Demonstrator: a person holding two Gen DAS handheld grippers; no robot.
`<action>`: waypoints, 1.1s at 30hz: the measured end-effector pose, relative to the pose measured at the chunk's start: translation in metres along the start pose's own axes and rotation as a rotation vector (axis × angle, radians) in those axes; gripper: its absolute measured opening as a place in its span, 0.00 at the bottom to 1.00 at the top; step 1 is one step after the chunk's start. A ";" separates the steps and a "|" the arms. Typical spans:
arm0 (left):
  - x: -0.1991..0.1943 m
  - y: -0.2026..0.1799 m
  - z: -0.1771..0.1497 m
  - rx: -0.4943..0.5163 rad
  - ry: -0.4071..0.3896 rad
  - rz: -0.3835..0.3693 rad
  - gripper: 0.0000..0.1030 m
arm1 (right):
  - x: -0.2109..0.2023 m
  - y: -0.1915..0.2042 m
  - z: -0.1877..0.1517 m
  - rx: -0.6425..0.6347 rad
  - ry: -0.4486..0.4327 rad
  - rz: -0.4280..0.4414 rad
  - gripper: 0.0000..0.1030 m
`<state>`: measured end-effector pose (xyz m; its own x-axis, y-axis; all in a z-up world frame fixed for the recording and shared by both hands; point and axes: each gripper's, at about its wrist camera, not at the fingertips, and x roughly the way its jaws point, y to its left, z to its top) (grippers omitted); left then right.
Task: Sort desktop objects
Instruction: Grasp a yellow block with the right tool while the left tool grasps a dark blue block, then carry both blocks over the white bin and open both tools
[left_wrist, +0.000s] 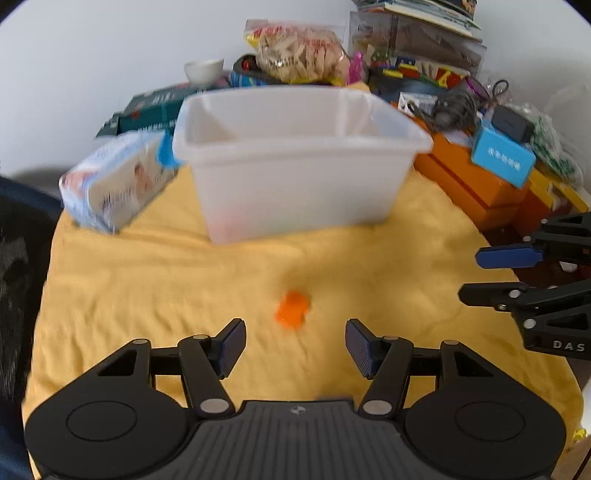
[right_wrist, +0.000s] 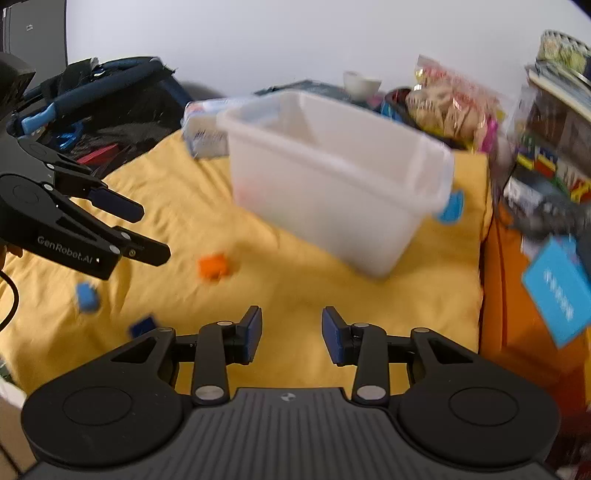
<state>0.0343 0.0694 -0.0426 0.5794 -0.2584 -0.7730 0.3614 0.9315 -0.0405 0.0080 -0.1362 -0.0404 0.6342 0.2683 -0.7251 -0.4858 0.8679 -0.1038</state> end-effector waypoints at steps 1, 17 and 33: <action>-0.002 -0.002 -0.006 -0.006 0.004 0.001 0.61 | -0.004 0.000 -0.005 0.003 0.005 0.005 0.39; -0.010 -0.039 -0.073 -0.056 0.106 -0.012 0.61 | -0.031 0.023 -0.077 -0.034 0.146 0.102 0.39; 0.014 -0.033 -0.065 -0.054 0.096 -0.011 0.61 | -0.003 0.029 -0.082 -0.090 0.189 0.075 0.17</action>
<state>-0.0175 0.0521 -0.0933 0.5022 -0.2451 -0.8293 0.3256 0.9420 -0.0812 -0.0573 -0.1465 -0.0972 0.4744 0.2397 -0.8471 -0.5839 0.8057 -0.0991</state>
